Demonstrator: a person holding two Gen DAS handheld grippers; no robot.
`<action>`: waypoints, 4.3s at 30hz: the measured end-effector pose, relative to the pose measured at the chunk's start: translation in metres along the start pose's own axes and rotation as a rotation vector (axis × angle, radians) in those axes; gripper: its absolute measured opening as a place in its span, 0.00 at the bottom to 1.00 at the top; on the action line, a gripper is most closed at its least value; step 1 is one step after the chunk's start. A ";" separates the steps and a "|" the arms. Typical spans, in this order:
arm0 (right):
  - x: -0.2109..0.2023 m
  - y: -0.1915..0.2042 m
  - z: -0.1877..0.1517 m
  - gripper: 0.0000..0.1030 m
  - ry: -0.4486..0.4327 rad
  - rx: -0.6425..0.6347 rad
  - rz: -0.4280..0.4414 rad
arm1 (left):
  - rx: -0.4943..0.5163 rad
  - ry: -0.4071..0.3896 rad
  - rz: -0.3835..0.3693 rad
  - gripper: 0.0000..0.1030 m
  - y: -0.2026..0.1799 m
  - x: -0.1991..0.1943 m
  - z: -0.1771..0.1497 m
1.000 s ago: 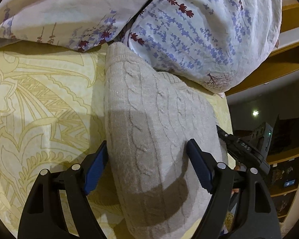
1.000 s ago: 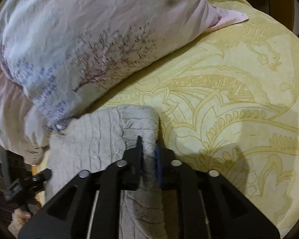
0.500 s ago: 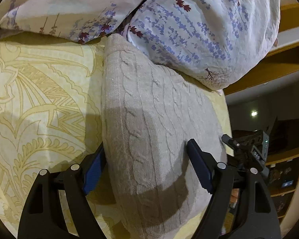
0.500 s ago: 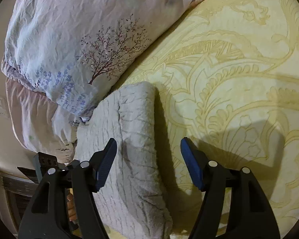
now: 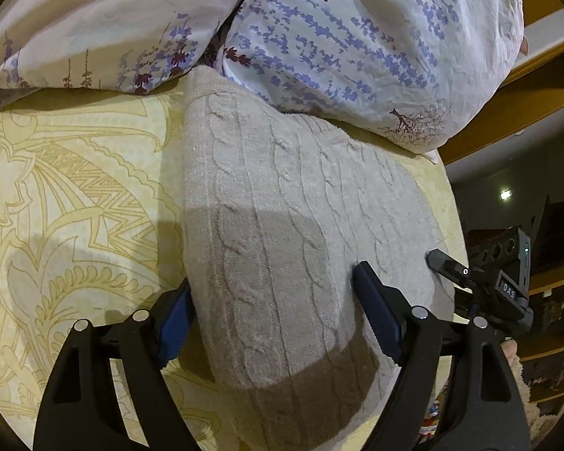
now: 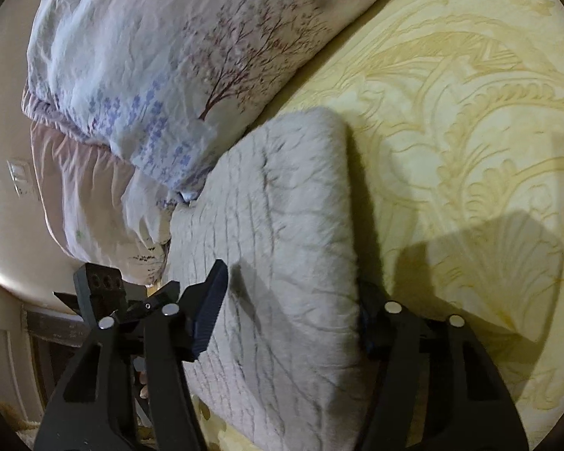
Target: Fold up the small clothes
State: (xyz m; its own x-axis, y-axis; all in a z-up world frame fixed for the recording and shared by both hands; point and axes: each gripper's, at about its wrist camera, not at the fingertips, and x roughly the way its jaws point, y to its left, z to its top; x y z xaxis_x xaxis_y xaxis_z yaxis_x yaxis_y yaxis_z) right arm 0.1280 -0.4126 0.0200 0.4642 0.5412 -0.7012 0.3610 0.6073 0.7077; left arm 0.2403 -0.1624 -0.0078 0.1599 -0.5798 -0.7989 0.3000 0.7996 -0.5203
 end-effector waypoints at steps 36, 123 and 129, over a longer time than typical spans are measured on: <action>0.084 0.115 -0.060 0.28 0.102 -0.348 -0.073 | -0.176 -0.138 -0.027 0.51 0.134 -0.107 -0.043; 0.053 0.102 -0.208 0.98 -0.161 -0.619 -0.632 | 0.025 -0.143 0.609 0.99 0.063 -0.108 -0.190; 0.060 0.098 -0.212 0.98 -0.136 -0.620 -0.668 | 0.009 -0.147 0.607 0.99 0.065 -0.108 -0.189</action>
State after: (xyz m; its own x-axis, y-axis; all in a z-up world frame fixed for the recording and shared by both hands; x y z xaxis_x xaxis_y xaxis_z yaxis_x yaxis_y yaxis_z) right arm 0.0199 -0.1979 0.0286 0.4203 -0.0829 -0.9036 0.1084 0.9933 -0.0407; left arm 0.0645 -0.0185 -0.0121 0.4323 -0.0380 -0.9009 0.1223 0.9924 0.0168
